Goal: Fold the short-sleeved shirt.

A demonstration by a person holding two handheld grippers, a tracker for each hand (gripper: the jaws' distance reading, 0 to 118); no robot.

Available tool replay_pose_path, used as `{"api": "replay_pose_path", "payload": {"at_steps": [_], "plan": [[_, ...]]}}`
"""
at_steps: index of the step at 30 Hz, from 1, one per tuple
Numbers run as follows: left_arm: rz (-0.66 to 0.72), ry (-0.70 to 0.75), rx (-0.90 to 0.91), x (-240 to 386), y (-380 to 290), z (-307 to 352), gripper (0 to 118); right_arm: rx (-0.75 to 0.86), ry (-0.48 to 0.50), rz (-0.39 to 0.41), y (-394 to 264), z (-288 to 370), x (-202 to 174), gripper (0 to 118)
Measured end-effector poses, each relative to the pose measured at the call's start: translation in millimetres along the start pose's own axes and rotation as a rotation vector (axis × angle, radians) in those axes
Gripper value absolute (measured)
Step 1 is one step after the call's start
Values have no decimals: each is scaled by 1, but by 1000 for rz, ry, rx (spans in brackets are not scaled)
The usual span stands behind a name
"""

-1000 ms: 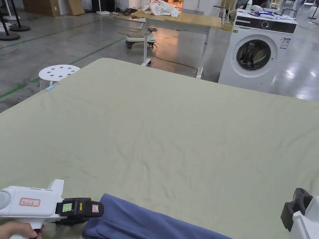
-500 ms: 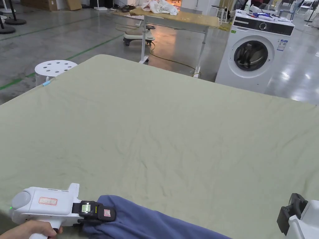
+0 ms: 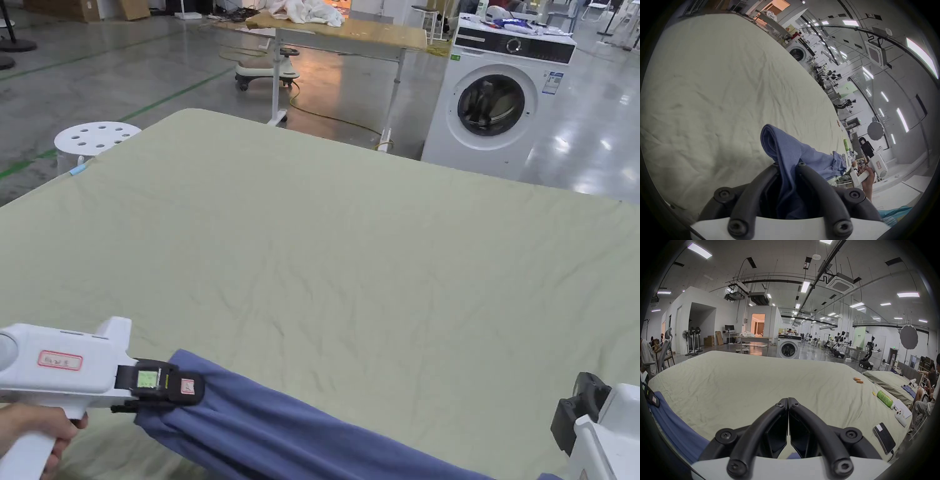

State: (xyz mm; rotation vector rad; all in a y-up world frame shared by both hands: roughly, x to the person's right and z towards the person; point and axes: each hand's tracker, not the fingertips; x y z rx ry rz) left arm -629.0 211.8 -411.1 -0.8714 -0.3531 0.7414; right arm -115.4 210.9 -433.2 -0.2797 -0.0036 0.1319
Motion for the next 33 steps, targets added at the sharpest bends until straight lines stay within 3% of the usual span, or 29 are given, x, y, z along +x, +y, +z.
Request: {"api": "replay_pose_path", "payload": {"at_steps": [8,12,18,25,33], "plan": [[-35,203,-12,26,5,14,6,5,11,-3,1,-3,4,0],[-51,185,-27,62,-3,5,6,1,19,-10,-1,-5,6,0],[-92,33,-87,121,-20,-23,6,-3,20,-23,-4,-4,10,0],[-109,3,-193,165,-49,-114,6,-17,0,-38,-9,0,19,0],[-114,139,-323,158,-88,-223,6,-39,-31,-29,-17,3,32,0]]}}
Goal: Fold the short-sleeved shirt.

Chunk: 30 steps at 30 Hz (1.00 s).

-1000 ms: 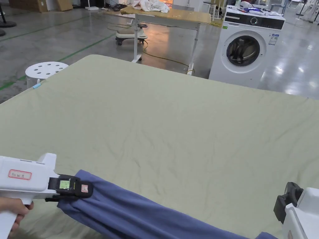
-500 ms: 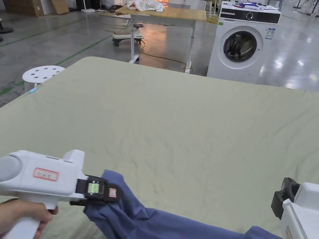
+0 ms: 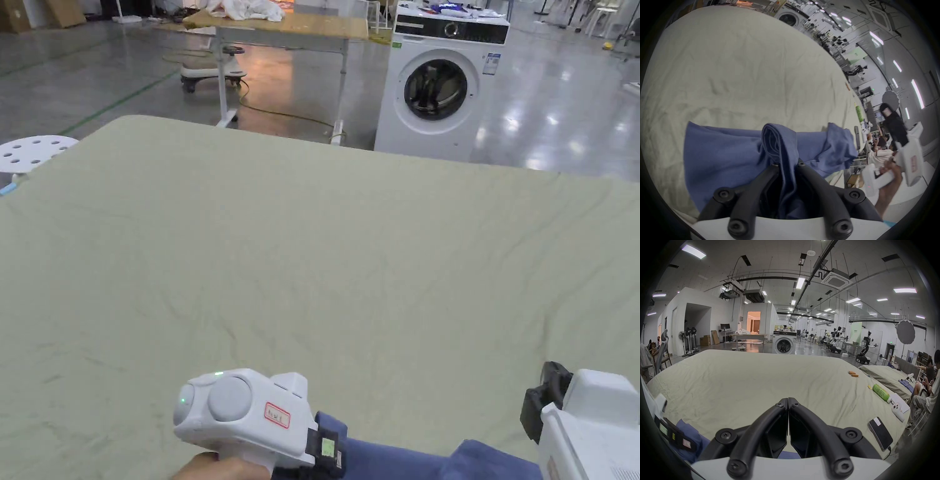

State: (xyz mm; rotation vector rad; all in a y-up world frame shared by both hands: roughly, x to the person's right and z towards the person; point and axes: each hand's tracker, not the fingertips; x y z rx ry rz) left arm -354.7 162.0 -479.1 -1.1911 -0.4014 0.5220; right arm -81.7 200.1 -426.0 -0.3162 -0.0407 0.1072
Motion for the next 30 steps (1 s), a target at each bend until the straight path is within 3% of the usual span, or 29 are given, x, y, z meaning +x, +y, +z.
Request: {"api": "replay_pose_path", "payload": {"at_steps": [5,8,11,13,16,19,20,25,30], "plan": [[-7,65,1,5,-10,-23,8,-15,-17,4,-2,0,6,0],[18,32,9,2,-7,-20,27,-21,-17,8,-4,-1,6,0],[15,-24,7,10,-6,-3,55,-25,-12,9,-4,0,4,0],[6,-53,43,14,-5,16,60,-24,-8,13,-4,1,4,0],[8,-105,101,15,1,43,53,-20,-7,16,-4,2,4,0],[-10,-125,155,12,0,56,18,-20,-9,13,-3,4,6,0],[-10,-94,163,11,0,54,15,-20,-11,12,-4,4,7,0],[-60,66,71,4,-15,17,6,-25,-17,11,-6,5,10,0],[-89,-83,-12,14,-41,-7,6,-36,-22,15,-10,5,11,0]]}}
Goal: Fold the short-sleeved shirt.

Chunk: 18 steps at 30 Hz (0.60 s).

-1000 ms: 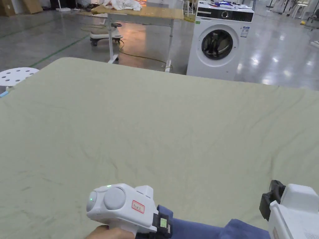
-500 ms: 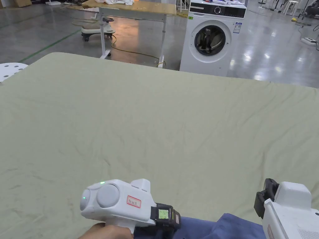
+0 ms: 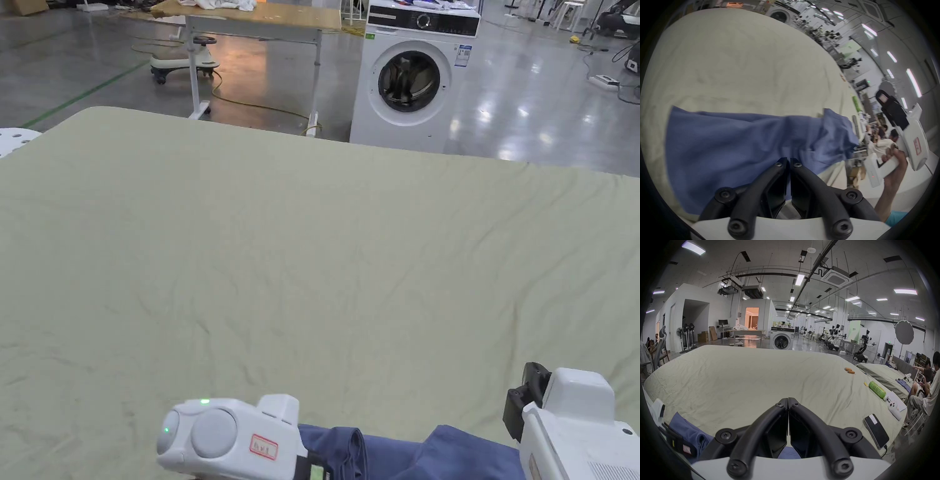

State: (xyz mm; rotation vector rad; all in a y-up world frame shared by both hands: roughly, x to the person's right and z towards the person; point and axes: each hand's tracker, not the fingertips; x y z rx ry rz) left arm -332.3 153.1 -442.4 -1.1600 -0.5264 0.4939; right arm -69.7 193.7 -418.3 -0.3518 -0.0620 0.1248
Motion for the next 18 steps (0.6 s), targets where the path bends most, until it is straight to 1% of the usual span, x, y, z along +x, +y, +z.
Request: {"api": "replay_pose_path", "payload": {"at_steps": [1,4,8,10,14,15,18], "plan": [[-9,-50,12,4,-4,-2,5,-4,0,-2,-2,-1,1,0],[-33,-40,23,10,-10,-17,5,-12,-1,-3,-5,-1,2,0],[-46,39,4,8,-16,-48,4,-19,-1,-8,-7,-2,2,0],[-8,2,22,5,-14,-43,4,-17,0,-11,-7,-2,2,0],[-2,3,36,3,-9,-22,6,-4,4,-10,-3,-1,1,0],[-4,-9,59,1,-7,-8,9,-1,6,-12,-2,0,1,0],[5,-46,146,-9,1,33,25,13,12,-11,1,0,-1,0]]}}
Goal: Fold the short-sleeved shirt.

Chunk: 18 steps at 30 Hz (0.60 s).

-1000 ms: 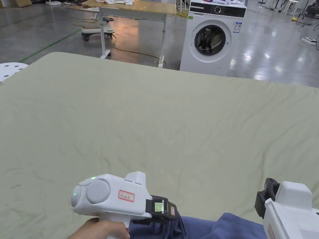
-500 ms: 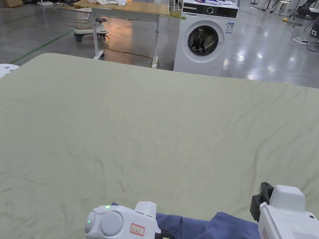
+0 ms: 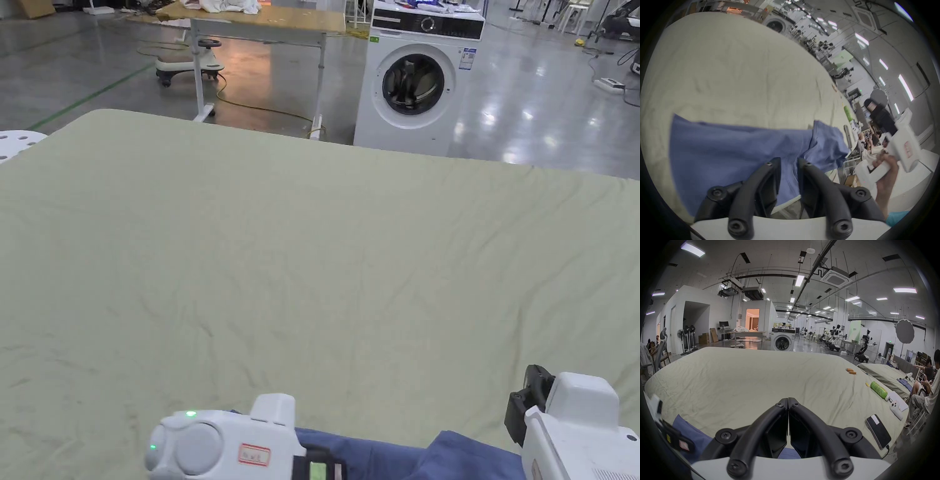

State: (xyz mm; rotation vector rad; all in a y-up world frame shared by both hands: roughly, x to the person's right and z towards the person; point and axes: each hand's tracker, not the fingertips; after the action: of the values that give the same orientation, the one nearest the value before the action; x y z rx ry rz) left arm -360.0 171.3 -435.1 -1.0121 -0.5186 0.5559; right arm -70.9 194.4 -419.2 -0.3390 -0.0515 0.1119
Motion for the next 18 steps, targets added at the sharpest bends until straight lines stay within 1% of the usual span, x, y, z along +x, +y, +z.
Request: {"api": "replay_pose_path", "payload": {"at_steps": [3,4,5,8,9,11,14,17,18], "plan": [[9,15,84,-22,14,41,54,13,13,-5,4,1,-3,0],[5,23,104,-32,17,52,66,18,17,-3,5,1,-4,0],[1,35,118,-41,20,62,71,21,20,-2,6,1,-5,0],[38,68,150,-75,24,84,73,27,33,-3,7,0,-9,0],[55,59,155,-86,25,88,73,28,36,-2,8,0,-10,0],[114,21,147,-110,25,93,73,30,43,-4,9,0,-11,0],[187,-35,89,-142,22,87,73,32,49,-6,9,0,-13,0],[277,-156,43,-173,15,74,74,35,49,-8,10,1,-13,0],[324,-187,65,-183,13,71,73,38,51,-13,10,1,-12,0]]}}
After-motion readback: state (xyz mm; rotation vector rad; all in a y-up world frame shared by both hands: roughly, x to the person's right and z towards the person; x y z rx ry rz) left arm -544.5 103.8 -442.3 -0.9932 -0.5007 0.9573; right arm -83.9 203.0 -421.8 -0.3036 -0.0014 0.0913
